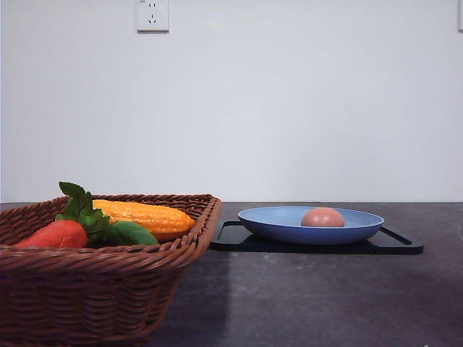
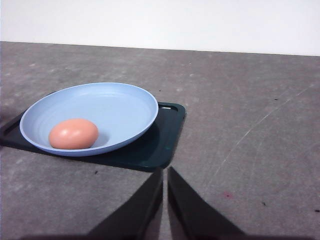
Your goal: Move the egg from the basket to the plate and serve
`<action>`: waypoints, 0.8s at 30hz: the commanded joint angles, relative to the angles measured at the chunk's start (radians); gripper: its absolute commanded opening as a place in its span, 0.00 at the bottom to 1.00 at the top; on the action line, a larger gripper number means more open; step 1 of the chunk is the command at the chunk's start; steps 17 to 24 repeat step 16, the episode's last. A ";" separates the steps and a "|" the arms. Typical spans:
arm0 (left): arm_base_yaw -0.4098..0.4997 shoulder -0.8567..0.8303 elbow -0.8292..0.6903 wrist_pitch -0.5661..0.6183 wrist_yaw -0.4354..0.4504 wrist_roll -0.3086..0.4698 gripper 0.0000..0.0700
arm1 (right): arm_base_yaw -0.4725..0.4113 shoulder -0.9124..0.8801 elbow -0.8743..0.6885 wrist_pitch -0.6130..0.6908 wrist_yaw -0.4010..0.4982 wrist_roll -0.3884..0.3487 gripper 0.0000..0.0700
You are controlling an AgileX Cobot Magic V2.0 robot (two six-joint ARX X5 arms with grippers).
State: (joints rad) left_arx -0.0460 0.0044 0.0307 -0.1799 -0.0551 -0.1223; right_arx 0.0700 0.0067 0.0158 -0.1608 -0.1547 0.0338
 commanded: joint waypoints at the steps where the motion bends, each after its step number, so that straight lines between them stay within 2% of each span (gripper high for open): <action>1: 0.001 -0.002 -0.028 -0.005 0.002 -0.002 0.00 | -0.001 -0.003 -0.007 0.002 0.001 0.011 0.00; 24: 0.001 -0.002 -0.028 -0.005 0.002 -0.002 0.00 | -0.001 -0.003 -0.007 0.002 0.002 0.011 0.00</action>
